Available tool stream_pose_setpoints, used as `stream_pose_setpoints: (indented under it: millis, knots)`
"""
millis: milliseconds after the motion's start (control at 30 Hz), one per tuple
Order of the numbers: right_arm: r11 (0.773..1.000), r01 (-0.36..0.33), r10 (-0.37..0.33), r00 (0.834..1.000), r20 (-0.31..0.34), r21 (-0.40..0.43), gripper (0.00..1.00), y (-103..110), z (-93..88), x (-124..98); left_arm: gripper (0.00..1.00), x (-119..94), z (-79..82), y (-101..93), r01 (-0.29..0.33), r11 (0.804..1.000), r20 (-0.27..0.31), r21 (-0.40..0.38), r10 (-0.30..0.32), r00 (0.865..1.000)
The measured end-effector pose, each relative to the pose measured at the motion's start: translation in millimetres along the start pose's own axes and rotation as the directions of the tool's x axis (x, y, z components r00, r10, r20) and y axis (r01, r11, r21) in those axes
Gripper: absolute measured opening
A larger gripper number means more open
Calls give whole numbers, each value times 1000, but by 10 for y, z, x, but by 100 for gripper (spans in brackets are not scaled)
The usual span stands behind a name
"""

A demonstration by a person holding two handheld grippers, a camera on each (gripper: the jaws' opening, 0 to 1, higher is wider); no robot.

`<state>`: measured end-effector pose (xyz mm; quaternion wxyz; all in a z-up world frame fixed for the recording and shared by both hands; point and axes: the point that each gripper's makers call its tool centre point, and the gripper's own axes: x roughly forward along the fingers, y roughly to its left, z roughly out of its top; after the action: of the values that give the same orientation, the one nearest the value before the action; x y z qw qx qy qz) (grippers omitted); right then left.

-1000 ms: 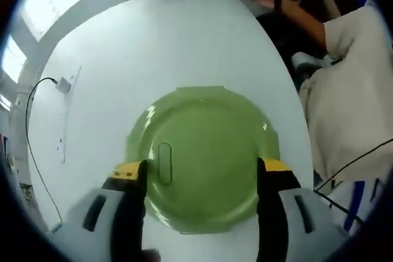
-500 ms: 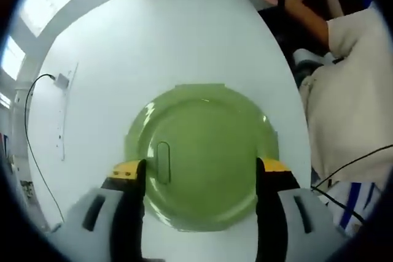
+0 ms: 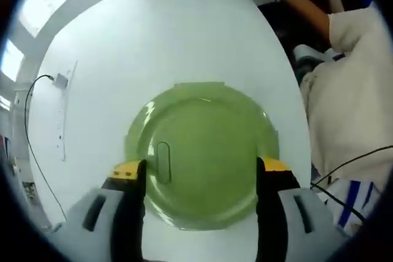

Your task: Open container latches remove lid place lid upside down on tabletop take tomato from container place on tabletop

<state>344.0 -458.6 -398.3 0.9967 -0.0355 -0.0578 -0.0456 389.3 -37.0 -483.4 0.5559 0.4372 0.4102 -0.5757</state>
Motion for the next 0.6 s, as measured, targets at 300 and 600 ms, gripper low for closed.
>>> stream_pose_setpoints:
  millis: [300,600]
  knots:
    - [976,-196,204,975,93,-91,60,689,454,205,68,4,-14,111,1,1000,4,-1,-1,1000]
    - [902,-384,417,893,167,-198,60,1523,868,192,68,4,-9,132,1,1000,-7,-1,-1,1000]
